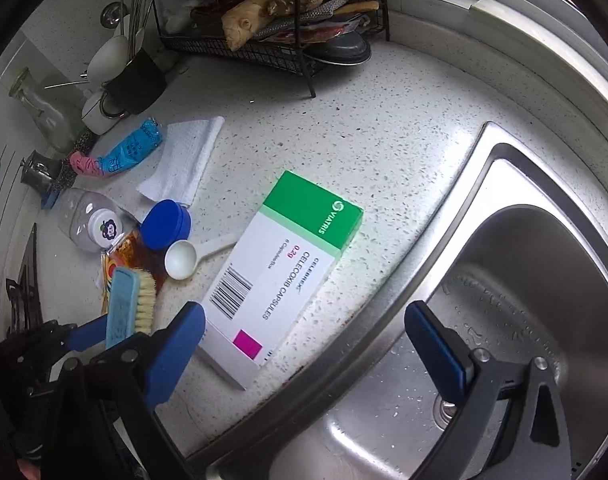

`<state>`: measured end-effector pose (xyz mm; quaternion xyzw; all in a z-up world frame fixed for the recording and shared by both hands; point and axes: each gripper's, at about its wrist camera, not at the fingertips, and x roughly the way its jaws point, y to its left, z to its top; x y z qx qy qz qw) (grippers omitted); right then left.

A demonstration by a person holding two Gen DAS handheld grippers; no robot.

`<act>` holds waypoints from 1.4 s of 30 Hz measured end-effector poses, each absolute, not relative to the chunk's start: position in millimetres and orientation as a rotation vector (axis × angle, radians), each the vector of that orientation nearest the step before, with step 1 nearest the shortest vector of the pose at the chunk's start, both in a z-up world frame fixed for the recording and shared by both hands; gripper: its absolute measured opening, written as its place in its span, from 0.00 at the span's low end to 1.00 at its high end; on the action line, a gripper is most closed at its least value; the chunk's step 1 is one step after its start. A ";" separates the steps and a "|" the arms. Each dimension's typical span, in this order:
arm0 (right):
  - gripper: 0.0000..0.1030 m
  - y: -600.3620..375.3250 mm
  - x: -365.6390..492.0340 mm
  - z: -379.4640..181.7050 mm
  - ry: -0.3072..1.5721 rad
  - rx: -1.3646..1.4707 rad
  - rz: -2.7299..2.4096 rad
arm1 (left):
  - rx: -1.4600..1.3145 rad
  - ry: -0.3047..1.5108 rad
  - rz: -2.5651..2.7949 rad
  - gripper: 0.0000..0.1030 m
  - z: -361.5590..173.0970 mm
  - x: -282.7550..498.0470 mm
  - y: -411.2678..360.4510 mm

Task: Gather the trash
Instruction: 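Grasp the blue brush with the left tool while the right tool grasps the white-green medicine box, then lift the medicine box and blue brush and carry them down toward the red bin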

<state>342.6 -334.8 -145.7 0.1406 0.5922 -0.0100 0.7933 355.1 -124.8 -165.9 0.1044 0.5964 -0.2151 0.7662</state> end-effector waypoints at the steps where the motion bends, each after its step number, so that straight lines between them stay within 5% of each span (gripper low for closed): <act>1: 0.97 -333.4 346.1 -147.0 1.275 0.317 -0.018 | 0.219 1.287 -0.462 0.34 -160.3 354.9 -121.0; 13: 0.96 -301.6 377.9 -167.4 1.336 0.281 -0.047 | 0.198 1.231 -0.408 0.34 -133.6 362.7 -113.8; 27: 0.67 -264.1 378.1 -177.7 1.314 0.099 0.025 | 0.188 1.236 -0.386 0.34 -129.9 355.0 -104.5; 42: 0.59 -218.5 278.7 -86.6 1.168 0.049 0.117 | 0.142 1.160 -0.385 0.34 -89.1 274.1 -41.2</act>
